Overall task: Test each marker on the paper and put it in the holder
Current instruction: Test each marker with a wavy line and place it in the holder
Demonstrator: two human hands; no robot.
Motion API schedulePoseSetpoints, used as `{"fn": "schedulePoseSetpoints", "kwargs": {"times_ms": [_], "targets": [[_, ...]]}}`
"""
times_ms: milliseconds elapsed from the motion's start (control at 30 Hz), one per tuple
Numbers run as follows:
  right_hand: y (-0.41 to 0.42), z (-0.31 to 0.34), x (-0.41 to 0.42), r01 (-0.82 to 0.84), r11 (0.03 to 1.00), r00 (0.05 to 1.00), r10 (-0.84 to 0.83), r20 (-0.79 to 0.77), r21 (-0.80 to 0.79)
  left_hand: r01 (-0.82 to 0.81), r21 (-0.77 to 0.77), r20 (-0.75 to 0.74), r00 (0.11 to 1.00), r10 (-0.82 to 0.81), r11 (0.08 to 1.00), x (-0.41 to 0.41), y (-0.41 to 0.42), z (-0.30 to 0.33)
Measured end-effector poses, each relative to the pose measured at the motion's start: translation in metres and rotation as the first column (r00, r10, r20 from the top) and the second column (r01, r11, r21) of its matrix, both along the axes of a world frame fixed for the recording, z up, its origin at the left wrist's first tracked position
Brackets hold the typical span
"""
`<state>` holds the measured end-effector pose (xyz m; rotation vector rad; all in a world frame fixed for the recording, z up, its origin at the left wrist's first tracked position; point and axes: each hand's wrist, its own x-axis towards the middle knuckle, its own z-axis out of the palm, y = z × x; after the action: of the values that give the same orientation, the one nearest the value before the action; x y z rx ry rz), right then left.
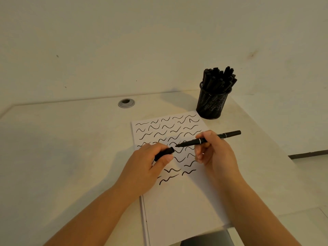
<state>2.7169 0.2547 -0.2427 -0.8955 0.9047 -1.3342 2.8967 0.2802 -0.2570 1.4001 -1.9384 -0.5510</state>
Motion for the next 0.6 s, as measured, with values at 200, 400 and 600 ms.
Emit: {"fn": "schedulePoseSetpoints", "kwargs": {"times_ms": [200,400,600], "targets": [[0.003,-0.001,0.001,0.004,0.997,0.990,-0.015,-0.140,-0.076,0.002,-0.009,-0.035,0.999,-0.003,1.000,-0.003,0.003,0.006],[0.005,-0.001,0.002,0.009,0.996,0.990,-0.021,-0.136,-0.085,0.013,-0.023,-0.033,0.999,-0.014,1.000,-0.004,0.003,0.007],[0.011,0.000,0.008,-0.126,0.983,0.963,0.089,-0.255,-0.133,0.022,-0.034,0.023,0.999,-0.022,0.999,-0.005,0.004,0.004]]}}
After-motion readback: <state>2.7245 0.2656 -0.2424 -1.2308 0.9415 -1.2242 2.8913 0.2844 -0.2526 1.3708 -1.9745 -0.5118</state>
